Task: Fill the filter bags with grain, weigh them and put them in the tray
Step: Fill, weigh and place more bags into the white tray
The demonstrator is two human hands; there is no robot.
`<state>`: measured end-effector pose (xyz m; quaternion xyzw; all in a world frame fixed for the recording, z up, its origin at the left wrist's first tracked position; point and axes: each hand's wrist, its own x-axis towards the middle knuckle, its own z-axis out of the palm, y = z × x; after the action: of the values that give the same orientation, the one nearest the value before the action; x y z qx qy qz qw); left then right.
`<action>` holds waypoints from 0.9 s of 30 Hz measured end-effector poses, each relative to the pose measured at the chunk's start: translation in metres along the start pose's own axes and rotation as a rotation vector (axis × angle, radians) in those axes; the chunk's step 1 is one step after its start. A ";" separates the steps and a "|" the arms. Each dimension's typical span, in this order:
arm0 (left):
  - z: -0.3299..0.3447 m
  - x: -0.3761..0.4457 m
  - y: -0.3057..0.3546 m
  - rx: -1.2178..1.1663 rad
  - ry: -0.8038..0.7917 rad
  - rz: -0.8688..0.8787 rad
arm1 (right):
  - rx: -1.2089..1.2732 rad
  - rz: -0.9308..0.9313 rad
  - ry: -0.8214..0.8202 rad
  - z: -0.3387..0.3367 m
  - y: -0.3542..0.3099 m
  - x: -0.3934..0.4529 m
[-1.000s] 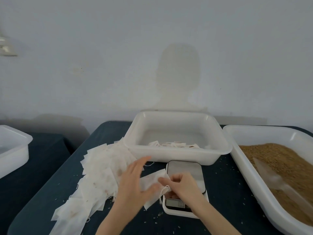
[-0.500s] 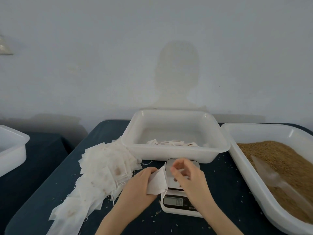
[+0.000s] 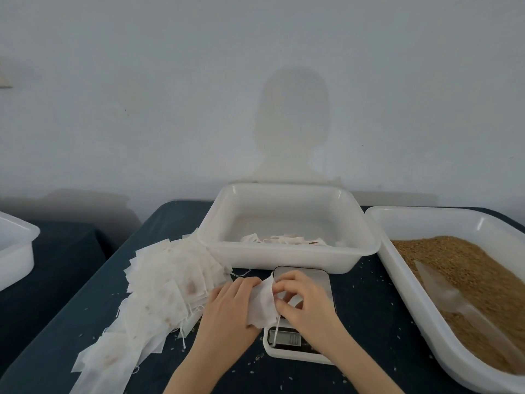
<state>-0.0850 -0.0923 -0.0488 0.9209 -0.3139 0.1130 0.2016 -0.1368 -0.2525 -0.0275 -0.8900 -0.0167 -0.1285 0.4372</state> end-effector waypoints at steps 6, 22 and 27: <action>0.001 0.003 0.002 -0.032 -0.025 0.042 | -0.041 0.014 -0.273 -0.011 0.002 0.004; -0.013 0.048 0.039 -0.355 -0.290 0.125 | -0.055 -0.086 -0.294 -0.091 0.003 0.007; -0.003 0.063 0.048 -0.384 -0.250 0.128 | -0.054 -0.102 -0.177 -0.121 0.011 -0.001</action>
<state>-0.0661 -0.1589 -0.0112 0.8508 -0.4099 -0.0512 0.3249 -0.1617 -0.3535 0.0343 -0.9072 -0.0972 -0.0721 0.4028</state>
